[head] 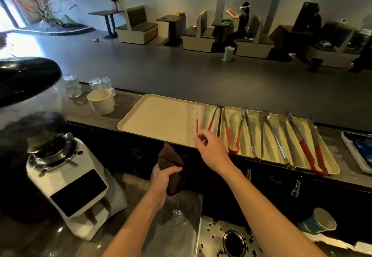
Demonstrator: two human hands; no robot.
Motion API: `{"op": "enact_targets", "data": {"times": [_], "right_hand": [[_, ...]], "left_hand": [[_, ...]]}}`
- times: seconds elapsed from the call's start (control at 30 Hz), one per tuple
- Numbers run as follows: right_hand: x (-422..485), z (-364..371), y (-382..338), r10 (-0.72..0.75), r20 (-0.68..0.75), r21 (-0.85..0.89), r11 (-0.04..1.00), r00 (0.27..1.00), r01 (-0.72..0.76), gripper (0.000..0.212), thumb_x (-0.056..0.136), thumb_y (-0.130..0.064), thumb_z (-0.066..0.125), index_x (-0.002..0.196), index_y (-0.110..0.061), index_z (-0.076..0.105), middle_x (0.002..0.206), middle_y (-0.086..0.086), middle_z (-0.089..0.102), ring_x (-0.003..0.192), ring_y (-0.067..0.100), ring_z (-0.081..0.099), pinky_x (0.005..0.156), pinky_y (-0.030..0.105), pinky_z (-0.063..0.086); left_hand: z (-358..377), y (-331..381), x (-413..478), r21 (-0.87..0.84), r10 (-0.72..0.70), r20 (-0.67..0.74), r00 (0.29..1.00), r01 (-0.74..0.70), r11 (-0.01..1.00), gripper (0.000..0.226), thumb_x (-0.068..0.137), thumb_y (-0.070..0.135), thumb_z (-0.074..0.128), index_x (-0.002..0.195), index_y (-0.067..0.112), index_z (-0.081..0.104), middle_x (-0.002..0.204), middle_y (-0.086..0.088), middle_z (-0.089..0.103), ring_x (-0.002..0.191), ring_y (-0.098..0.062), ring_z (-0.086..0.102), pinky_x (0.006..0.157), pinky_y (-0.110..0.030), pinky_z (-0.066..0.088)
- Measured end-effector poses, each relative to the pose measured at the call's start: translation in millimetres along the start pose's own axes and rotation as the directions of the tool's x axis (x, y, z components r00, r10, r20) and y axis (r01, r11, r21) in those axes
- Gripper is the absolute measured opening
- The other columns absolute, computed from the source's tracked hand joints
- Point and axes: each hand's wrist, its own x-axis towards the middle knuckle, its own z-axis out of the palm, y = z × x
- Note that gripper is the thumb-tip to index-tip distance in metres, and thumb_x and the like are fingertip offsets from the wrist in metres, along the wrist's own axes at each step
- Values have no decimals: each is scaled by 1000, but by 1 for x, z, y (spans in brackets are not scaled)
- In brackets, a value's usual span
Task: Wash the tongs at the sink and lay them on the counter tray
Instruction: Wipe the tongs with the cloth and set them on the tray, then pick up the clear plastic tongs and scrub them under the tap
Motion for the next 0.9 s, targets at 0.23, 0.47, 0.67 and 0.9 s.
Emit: {"op": "enact_targets", "data": {"times": [0.23, 0.47, 0.67, 0.9], "right_hand": [[-62, 22, -2, -139, 216, 273, 959, 966, 77, 13, 99, -38, 59, 87, -33, 62, 76, -13, 62, 70, 2, 56, 70, 28, 44], [-129, 70, -33, -290, 425, 410, 906, 858, 103, 17, 100, -33, 57, 92, -21, 66, 85, -3, 67, 81, 11, 63, 77, 33, 50], [-186, 115, -71, -388, 551, 485, 870, 739, 95, 15, 100, -31, 59, 89, -22, 64, 79, -7, 65, 74, 2, 58, 72, 25, 48], [-247, 184, -102, -411, 630, 461, 881, 659, 110, 12, 99, -29, 60, 88, -28, 64, 76, -9, 63, 70, 1, 55, 68, 22, 44]], "left_hand": [[-30, -26, -65, -90, 25, -259, 966, -50, 995, 43, 71, -8, 71, 112, 2, 66, 93, -15, 75, 85, -34, 71, 75, -41, 57], [-89, -45, -156, -155, 62, -513, 856, -163, 974, 21, 74, -12, 64, 89, 2, 64, 82, -20, 71, 78, -35, 68, 77, -48, 55], [-149, -59, -223, -167, 62, -651, 756, -223, 960, 38, 65, -1, 71, 102, -7, 65, 87, -24, 70, 68, -34, 67, 56, -36, 56], [-214, -75, -285, -201, 34, -773, 633, -296, 934, 15, 83, -14, 55, 80, -1, 60, 47, -5, 63, 34, -18, 58, 32, -22, 45]]}}
